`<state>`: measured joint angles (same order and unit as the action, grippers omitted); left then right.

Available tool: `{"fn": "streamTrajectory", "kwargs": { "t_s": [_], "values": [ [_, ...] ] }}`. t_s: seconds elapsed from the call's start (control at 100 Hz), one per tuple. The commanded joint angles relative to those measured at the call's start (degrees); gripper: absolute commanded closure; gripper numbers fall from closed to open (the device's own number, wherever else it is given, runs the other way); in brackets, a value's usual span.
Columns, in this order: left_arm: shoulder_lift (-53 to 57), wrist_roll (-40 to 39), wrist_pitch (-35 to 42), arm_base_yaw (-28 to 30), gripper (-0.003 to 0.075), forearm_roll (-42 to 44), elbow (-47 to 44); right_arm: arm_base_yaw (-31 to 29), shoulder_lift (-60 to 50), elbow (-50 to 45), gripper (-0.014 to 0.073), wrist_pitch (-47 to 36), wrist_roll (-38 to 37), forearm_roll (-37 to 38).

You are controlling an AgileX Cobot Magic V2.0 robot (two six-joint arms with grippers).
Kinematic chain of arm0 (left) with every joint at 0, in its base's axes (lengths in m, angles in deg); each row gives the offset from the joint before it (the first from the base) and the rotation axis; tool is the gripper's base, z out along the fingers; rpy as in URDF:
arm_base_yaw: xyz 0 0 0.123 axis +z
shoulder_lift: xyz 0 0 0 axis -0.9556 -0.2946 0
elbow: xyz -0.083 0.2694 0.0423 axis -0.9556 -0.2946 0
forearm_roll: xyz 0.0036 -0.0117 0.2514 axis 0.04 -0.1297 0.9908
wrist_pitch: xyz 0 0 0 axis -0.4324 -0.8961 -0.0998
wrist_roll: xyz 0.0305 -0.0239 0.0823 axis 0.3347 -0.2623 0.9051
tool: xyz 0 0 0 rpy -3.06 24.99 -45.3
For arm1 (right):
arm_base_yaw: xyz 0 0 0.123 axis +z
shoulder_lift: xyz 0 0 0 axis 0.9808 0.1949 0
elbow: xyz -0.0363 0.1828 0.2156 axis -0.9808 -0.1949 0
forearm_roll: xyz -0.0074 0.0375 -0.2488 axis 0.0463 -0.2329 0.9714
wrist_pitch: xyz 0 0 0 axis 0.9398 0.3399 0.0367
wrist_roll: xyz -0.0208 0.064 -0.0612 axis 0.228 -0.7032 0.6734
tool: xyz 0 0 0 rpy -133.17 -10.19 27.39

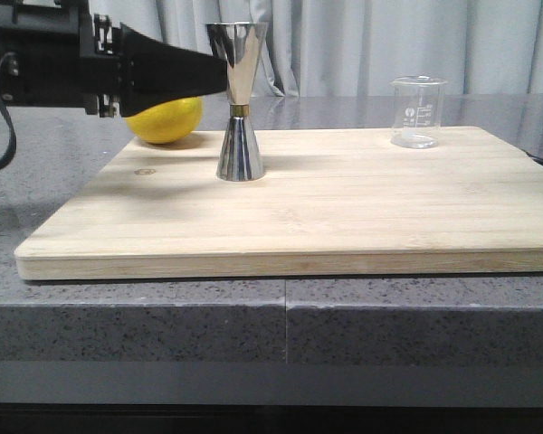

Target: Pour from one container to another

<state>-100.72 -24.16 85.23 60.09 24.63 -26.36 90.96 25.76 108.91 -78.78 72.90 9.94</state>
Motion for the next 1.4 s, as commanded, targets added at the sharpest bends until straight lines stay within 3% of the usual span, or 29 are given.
{"fn": "streamTrajectory", "kwargs": {
  "t_s": [0.0, 0.62, 0.73, 0.89, 1.02, 1.25, 1.39],
  "values": [
    [4.0, -1.1, 11.5, 0.5, 0.0269, -0.7, 1.1, 0.1, -1.6, 1.3, 0.0099, -3.9, 0.0, -1.1],
    [17.2, -13.2, 11.5, 13.7, 0.0269, 5.5, 1.2, 0.1, -1.6, 1.3, 0.0099, -3.8, 0.0, -1.1],
    [20.6, -14.2, 10.6, 16.7, 0.0269, 1.2, 1.3, -0.4, -1.6, 1.3, 0.0099, -2.1, 0.2, -1.2],
    [25.5, -14.2, 6.9, 21.2, 0.027, -12.0, 1.3, -3.3, -1.9, 1.3, 0.0099, 1.0, 0.3, -4.3],
    [30.8, -13.8, -4.9, 23.6, 0.0271, -18.6, 1.3, -7.1, -3.3, 2.1, 0.0099, 5.6, 1.2, -8.1],
    [39.4, -10.7, -30.4, 24.9, 0.0271, -18.1, 1.7, -15.0, -7.0, 9.4, 0.0099, 24.3, 1.2, -8.1],
    [44.9, -10.8, -43.4, 24.9, 0.0271, -17.4, 1.7, -17.2, -10.8, 12.2, 0.0099, 30.8, 1.2, -1.4]
  ]
}}
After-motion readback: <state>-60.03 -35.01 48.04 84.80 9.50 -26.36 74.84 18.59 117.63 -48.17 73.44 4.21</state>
